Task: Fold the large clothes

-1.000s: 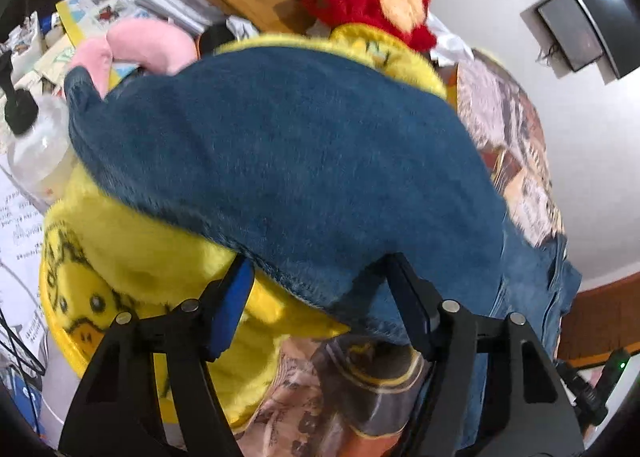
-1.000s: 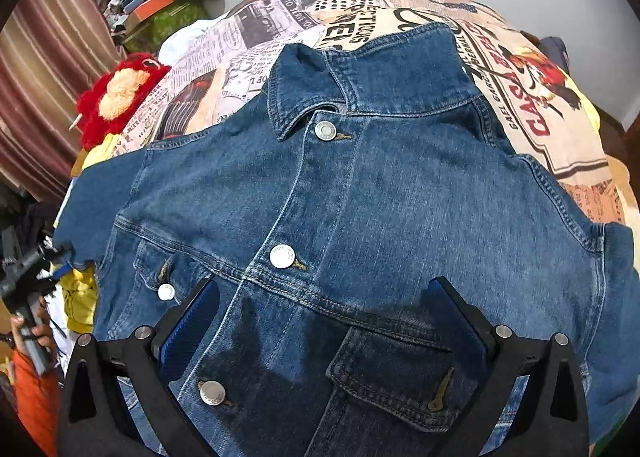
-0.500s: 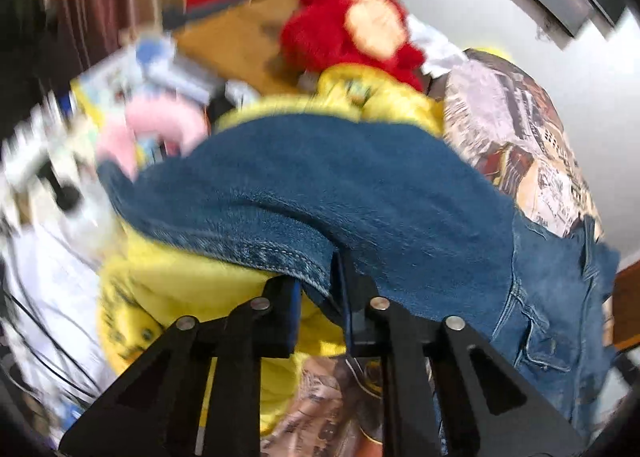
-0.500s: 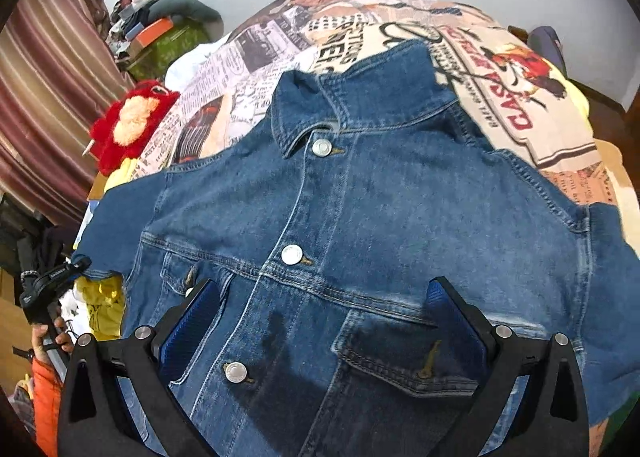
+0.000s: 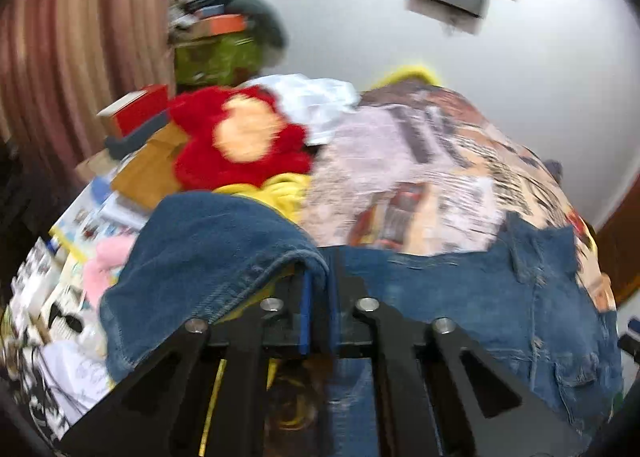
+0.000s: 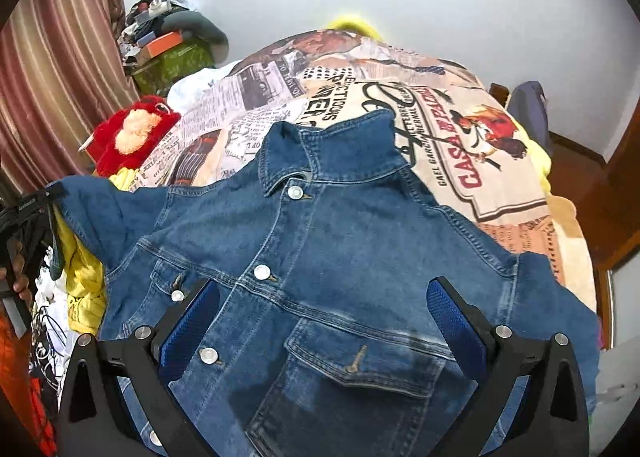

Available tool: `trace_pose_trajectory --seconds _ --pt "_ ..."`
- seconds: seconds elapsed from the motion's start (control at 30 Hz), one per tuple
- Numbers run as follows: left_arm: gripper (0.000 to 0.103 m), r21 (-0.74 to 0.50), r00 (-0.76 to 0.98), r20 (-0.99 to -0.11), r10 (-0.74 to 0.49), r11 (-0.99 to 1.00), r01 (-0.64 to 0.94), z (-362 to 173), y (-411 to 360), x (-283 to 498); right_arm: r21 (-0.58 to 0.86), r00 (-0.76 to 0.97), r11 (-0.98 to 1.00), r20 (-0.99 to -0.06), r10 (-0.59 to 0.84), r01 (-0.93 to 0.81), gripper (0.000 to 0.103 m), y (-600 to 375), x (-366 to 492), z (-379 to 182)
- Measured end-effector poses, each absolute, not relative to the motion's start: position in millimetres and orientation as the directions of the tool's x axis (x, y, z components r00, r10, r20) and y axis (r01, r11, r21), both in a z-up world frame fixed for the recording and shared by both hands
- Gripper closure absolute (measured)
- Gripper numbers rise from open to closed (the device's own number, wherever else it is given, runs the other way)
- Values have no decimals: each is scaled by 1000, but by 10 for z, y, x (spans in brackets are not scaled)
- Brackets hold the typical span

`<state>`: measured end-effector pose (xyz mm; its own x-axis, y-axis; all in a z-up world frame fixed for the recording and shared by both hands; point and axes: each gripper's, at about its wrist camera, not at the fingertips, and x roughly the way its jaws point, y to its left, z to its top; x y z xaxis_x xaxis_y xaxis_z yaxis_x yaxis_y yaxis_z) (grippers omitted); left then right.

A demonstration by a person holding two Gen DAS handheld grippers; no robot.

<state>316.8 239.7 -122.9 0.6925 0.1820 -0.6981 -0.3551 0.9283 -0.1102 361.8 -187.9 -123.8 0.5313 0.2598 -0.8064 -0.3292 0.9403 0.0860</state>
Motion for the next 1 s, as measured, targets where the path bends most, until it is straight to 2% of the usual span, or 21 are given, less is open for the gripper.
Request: trace_pose_trajectory --seconds 0.13,0.2,0.33,0.47,0.57,0.6,0.67,0.73,0.8,0.87,0.97,1.0 --pt "99 -106 708 -704 61 976 -190 -1276 1792 3262 89 541 944 -801 257 -316 0 -1983 3578 -1192" --pt "99 -90 682 -731 3 991 -100 -1423 1441 3352 84 548 948 -799 248 -306 0 -2028 3556 -1179" --pt "99 -134 569 -813 -127 991 30 -1838 919 3541 96 547 950 -798 252 -297 0 -2100 3513 -1173" --pt "97 -114 446 -881 -156 986 118 -2259 484 3605 87 550 950 -798 247 -300 0 -2153 3451 -1165" --pt "93 -102 446 -884 -139 989 106 -2360 427 3546 58 561 954 -797 223 -296 0 -2183 3411 -1164" --pt "89 -121 445 -882 -153 988 98 -2341 469 3526 48 565 954 -797 215 -295 0 -2193 3402 -1163" --pt "67 -196 431 -876 -215 977 89 -2296 558 3496 36 567 954 -797 207 -297 0 -2202 3389 -1169" --pt "54 -241 457 -855 -247 968 74 -2187 680 3389 30 568 954 -798 203 -299 0 -2191 3388 -1178" --pt "46 -211 520 -829 -206 976 51 -2012 849 3242 27 567 952 -798 204 -304 0 -2163 3391 -1194" --pt "31 -178 573 -806 -149 984 6 -1900 1059 3105 25 563 949 -800 207 -314 0 -2108 3395 -1215" --pt "21 -158 625 -779 -52 981 -115 -1811 1489 2934 20 553 942 -805 214 -336 0 -1990 3392 -1252" --pt "20 -153 630 -776 -19 975 -159 -1820 1658 2886 15 552 939 -806 214 -343 0 -1956 3389 -1261"
